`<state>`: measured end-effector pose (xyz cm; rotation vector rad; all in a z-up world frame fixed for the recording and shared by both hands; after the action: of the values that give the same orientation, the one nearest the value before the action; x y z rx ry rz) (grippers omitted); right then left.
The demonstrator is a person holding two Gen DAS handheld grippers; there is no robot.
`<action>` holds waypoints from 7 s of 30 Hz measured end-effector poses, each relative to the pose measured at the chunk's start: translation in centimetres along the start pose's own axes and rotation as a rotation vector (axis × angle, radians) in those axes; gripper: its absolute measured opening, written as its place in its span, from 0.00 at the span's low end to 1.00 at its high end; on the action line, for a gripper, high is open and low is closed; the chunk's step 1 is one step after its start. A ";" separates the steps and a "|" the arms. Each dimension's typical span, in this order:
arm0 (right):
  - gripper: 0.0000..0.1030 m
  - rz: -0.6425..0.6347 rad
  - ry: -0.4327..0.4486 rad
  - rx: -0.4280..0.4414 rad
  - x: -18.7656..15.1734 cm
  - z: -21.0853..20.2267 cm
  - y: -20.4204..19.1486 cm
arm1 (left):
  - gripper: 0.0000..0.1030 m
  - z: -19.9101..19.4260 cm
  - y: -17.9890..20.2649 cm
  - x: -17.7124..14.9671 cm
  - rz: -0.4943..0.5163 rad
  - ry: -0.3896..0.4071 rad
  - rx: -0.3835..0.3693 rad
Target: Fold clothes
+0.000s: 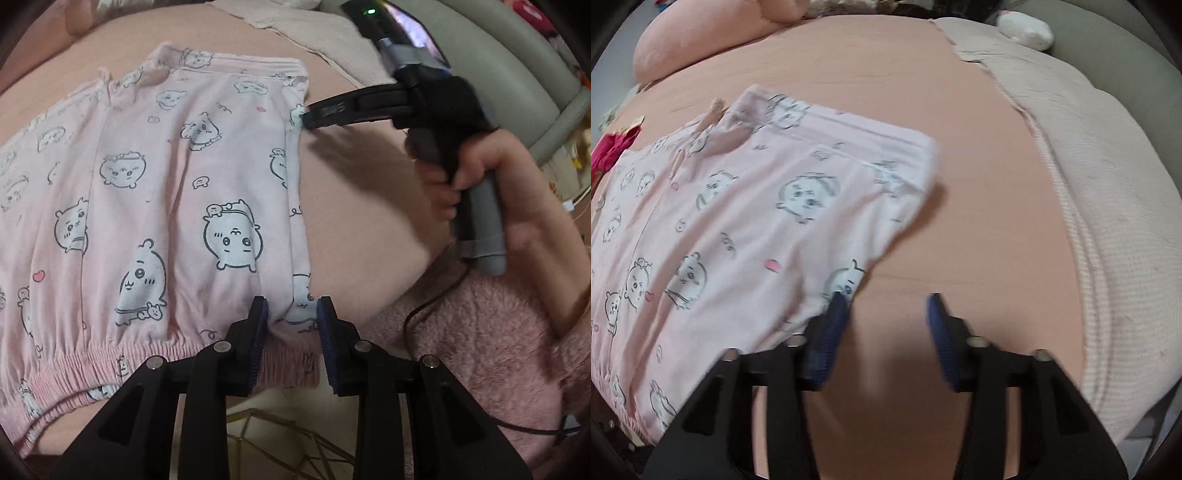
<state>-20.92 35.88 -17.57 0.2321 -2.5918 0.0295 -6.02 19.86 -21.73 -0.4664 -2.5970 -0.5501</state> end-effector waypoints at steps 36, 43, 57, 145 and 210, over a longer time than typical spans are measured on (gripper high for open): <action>0.05 0.227 0.107 0.307 8.3 1.1 5.2 | 0.10 -0.3 1.8 -1.5 0.103 0.012 0.032; 0.05 0.168 0.152 0.283 10.0 1.1 4.6 | 0.10 -0.2 2.0 -1.2 0.122 0.013 0.009; 0.42 0.206 0.099 0.225 5.1 -3.3 3.6 | 0.36 -4.5 -2.0 -0.2 -0.012 0.099 -0.011; 0.53 0.030 -0.048 0.109 -4.5 -2.2 -17.0 | 0.02 -11.8 -30.3 -0.7 -0.352 0.162 0.511; 0.15 0.388 -0.138 0.366 -13.4 -5.9 -11.2 | 0.34 -10.8 -16.3 -5.9 -0.260 0.037 0.277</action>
<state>-4.72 27.35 -19.66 -0.1480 -2.7130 0.6498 -3.84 -0.38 -20.59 -0.0280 -2.6592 -0.2681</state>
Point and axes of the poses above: each gripper's, at about its wrist camera, not at the fingertips, and z roughly the way its jaws point, y to its right, x to its top, the point moved 4 cm from there along z, roughly the way its jaws point, and after that the axes turned 5 degrees about y, right-handed, at the moved point
